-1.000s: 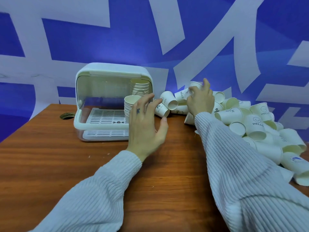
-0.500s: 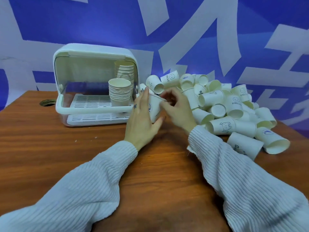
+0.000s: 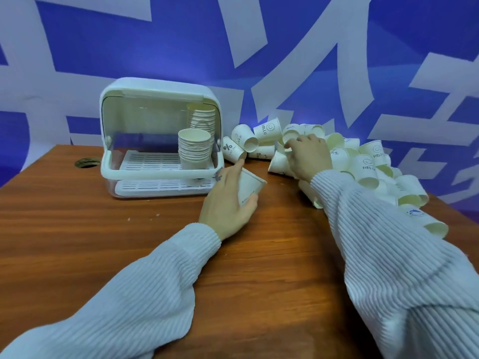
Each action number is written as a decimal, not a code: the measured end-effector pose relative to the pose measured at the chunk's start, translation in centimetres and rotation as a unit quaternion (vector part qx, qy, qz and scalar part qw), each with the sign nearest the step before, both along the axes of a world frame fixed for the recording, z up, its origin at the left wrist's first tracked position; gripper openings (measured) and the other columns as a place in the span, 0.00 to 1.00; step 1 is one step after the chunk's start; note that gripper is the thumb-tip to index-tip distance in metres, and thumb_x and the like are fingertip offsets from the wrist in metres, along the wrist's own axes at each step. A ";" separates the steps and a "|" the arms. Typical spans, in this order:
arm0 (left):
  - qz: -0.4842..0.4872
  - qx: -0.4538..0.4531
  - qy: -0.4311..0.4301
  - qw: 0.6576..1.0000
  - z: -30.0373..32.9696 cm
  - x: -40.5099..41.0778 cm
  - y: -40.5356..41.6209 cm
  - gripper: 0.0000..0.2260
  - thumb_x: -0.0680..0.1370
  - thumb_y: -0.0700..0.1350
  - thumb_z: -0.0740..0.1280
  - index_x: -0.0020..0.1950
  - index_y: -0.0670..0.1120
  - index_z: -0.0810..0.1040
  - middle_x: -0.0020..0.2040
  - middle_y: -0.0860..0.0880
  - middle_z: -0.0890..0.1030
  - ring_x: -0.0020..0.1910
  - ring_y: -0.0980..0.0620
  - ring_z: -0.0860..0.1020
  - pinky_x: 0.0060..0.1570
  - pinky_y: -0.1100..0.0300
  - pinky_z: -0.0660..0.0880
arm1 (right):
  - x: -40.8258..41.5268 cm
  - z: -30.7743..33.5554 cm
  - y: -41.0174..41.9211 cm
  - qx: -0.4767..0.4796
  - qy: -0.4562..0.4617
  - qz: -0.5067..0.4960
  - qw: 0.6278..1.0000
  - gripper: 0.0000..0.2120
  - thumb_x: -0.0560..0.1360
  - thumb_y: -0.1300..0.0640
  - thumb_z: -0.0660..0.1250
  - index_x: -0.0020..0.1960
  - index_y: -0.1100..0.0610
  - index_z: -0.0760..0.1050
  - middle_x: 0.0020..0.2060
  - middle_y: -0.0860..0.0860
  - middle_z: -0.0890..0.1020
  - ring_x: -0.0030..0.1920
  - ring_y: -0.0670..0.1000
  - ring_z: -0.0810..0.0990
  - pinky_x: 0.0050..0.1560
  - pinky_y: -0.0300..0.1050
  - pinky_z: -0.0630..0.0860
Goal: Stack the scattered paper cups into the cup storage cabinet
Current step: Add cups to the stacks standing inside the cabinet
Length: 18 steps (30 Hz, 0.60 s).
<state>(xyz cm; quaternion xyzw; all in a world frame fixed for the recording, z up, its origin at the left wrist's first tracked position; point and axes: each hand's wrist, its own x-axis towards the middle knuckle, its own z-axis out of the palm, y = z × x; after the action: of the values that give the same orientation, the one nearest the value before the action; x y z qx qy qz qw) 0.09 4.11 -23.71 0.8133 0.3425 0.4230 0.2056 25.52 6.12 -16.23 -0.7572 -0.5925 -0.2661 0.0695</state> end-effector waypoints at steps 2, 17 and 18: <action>0.005 -0.004 -0.031 1.000 0.5 -0.2 -0.3 0.35 0.79 0.51 0.70 0.82 0.52 0.57 0.75 0.50 0.68 0.72 0.52 0.68 0.66 0.56 0.68 | -0.9 0.6 -0.4 0.049 0.041 0.023 0.998 0.11 0.82 0.52 0.63 0.61 0.49 0.82 0.55 0.51 0.84 0.55 0.57 0.78 0.55 0.53 0.72; 0.124 -0.010 -0.296 0.947 5.1 -6.0 1.3 0.32 0.77 0.50 0.72 0.77 0.52 0.60 0.68 0.53 0.70 0.65 0.53 0.74 0.63 0.56 0.76 | -14.7 5.3 0.3 0.274 0.446 0.334 0.784 0.02 0.79 0.59 0.68 0.51 0.55 0.78 0.45 0.43 0.83 0.50 0.42 0.81 0.56 0.41 0.77; 0.132 -0.013 -0.312 0.941 5.3 -6.5 1.7 0.32 0.77 0.49 0.72 0.76 0.51 0.60 0.67 0.53 0.70 0.63 0.54 0.75 0.61 0.59 0.76 | -15.6 5.0 0.9 0.262 0.437 0.340 0.790 0.02 0.79 0.59 0.68 0.51 0.55 0.78 0.46 0.43 0.83 0.50 0.42 0.81 0.56 0.41 0.77</action>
<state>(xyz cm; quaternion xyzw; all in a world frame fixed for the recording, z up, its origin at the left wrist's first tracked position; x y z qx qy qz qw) -6.44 5.76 -18.38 0.5855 0.3713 0.6741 0.2548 9.96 6.98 -11.19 -0.4947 -0.6257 -0.0105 0.6030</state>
